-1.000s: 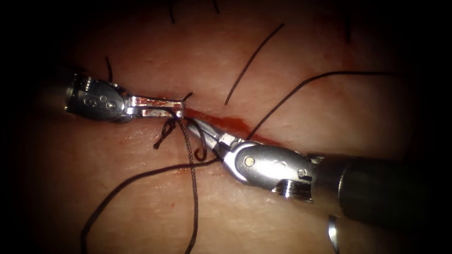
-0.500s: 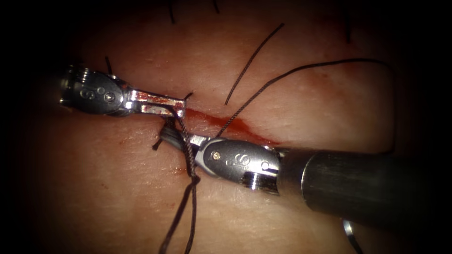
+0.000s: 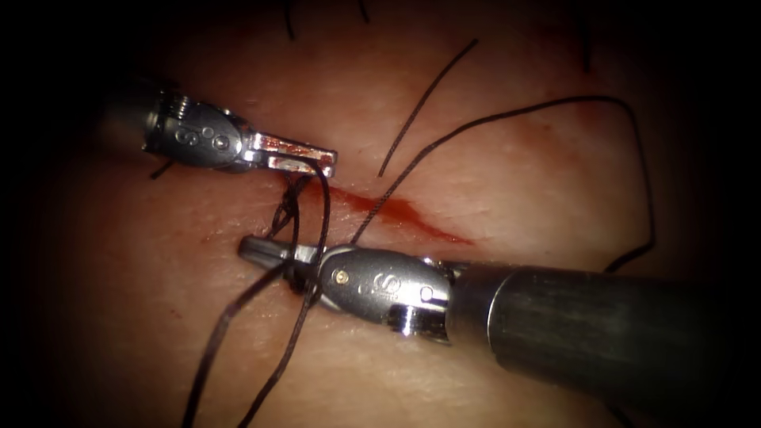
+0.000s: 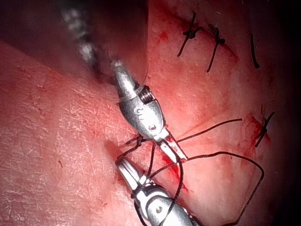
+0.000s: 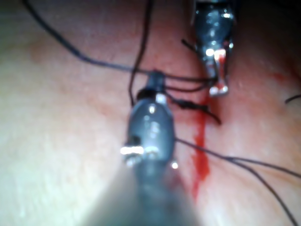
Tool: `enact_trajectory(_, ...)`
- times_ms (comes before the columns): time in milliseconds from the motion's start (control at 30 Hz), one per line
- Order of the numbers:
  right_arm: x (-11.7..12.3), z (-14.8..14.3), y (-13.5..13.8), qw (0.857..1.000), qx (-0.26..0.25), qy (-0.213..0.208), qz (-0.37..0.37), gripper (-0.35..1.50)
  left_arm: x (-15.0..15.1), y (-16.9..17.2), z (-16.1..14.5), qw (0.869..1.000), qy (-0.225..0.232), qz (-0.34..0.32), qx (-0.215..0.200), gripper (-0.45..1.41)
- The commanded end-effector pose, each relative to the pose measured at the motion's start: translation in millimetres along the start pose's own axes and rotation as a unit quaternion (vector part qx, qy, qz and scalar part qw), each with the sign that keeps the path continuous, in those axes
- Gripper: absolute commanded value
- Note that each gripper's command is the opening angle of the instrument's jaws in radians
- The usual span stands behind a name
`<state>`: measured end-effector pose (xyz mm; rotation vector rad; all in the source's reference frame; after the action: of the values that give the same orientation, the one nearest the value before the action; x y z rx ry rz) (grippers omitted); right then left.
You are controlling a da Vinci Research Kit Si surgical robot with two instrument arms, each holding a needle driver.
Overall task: Wound Closure
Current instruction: Readjust and grab a longer section of the long end of the thread using the left gripper
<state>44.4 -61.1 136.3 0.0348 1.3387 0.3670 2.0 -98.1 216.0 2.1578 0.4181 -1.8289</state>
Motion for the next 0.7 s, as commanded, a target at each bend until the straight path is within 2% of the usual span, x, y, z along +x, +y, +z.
enact_trajectory(33, -0.2, 0.5, -0.1, 1.0, 0.0, 0.005, 0.001, -0.35, -0.9, 0.7, 0.6, 1.0, 0.004, 0.002, -0.009, -0.45)
enact_trajectory(233, 0.6, -1.2, 0.5, 0.999, -0.028, 0.034, 0.007, -0.35, -1.1, 1.8, -0.4, 0.999, 0.038, 0.013, -0.023, -0.45)
enact_trajectory(433, 1.2, -2.8, 1.2, 0.995, -0.063, 0.07, 0.015, -0.35, -1.0, 2.2, -1.5, 0.998, 0.055, 0.017, -0.011, -0.45)
enact_trajectory(600, 1.3, -2.9, 1.1, 0.992, -0.078, 0.102, 0.016, -0.35, -1.7, 2.6, -1.2, 0.998, 0.058, 0.021, -0.006, -0.45)
enact_trajectory(700, 1.3, -2.2, 0.6, 0.991, -0.066, 0.111, 0.021, -0.35, -2.5, 2.7, -0.9, 0.998, 0.058, 0.024, -0.006, -0.45)
